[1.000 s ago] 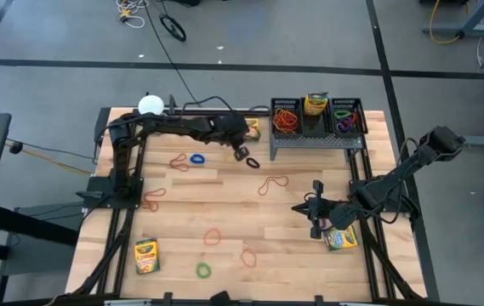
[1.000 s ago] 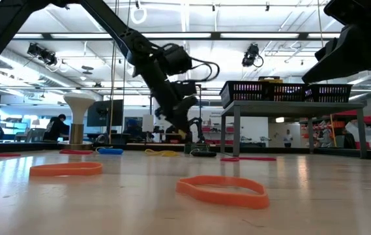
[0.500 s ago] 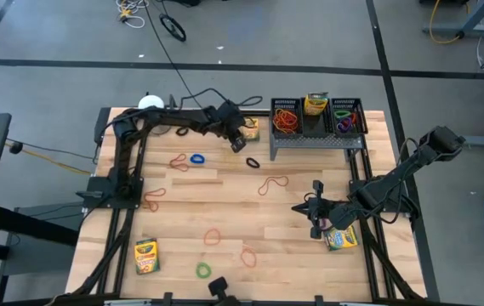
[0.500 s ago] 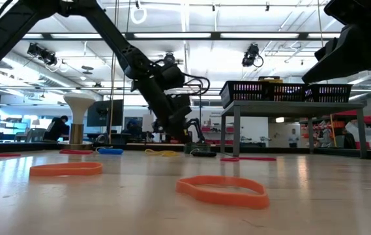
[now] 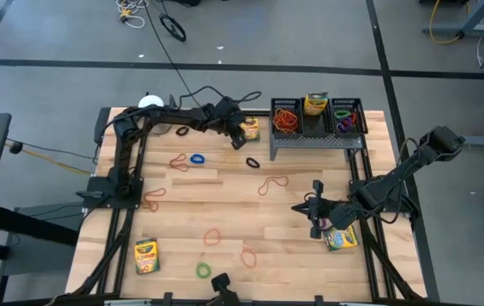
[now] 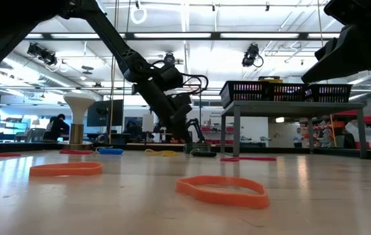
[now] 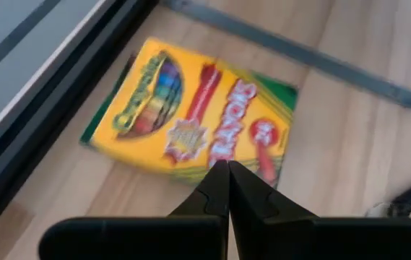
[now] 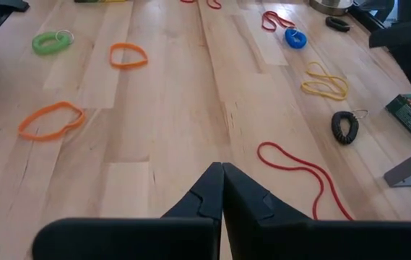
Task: Pick & Place Office Desk Supplies
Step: Put the yellow crayon box into the middle black bin on the shelf
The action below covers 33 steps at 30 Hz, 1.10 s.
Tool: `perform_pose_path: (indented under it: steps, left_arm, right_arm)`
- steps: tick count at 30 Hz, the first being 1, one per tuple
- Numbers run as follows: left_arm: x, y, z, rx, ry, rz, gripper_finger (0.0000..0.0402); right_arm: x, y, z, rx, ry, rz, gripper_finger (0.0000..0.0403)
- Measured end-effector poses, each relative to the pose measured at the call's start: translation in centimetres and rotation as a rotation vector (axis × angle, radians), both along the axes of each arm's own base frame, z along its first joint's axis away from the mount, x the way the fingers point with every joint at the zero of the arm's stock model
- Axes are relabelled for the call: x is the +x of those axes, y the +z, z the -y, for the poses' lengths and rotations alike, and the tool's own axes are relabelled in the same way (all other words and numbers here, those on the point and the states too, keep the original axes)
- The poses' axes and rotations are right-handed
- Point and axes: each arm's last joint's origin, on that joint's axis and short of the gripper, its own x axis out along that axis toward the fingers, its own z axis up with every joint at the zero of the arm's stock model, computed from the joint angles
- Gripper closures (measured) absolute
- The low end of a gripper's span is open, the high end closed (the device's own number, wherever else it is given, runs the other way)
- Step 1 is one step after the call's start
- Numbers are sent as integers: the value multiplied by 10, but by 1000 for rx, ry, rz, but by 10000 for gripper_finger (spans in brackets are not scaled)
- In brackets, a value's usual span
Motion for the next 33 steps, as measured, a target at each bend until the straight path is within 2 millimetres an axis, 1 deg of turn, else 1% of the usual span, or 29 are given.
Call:
perform_pose_path:
  steps: [5,9,12,15,17,20,24,26,29,31,33]
  left_arm:
    - [2,-7,-3,-16,-25,1,399]
    - [-2,-8,-3,-34,-40,-41,399]
    - [-7,-6,0,-53,-39,-88,399]
    - [-12,0,7,-96,-64,-127,399]
    - [-14,6,16,-121,-81,-160,399]
    - [-21,15,36,-172,-114,-256,399]
    - [-30,24,63,-168,-130,-436,399]
    - [-32,30,71,-142,-125,-464,398]
    - [-28,40,75,-66,-78,-432,389]
    - [-25,46,72,-5,-24,-385,375]
    - [-22,50,65,37,28,-329,360]
  right_arm:
    - [0,0,0,0,0,0,392]
    - [0,0,0,0,0,0,392]
    - [0,0,0,0,0,0,392]
    - [0,0,0,0,0,0,392]
    - [0,0,0,0,0,0,392]
    - [0,0,0,-1,0,-1,392]
    - [0,0,0,0,0,-1,392]
    - [0,0,0,-1,0,-1,392]
    - [0,0,0,0,0,0,392]
    - [0,0,0,1,0,1,392]
    - [0,0,0,2,0,2,392]
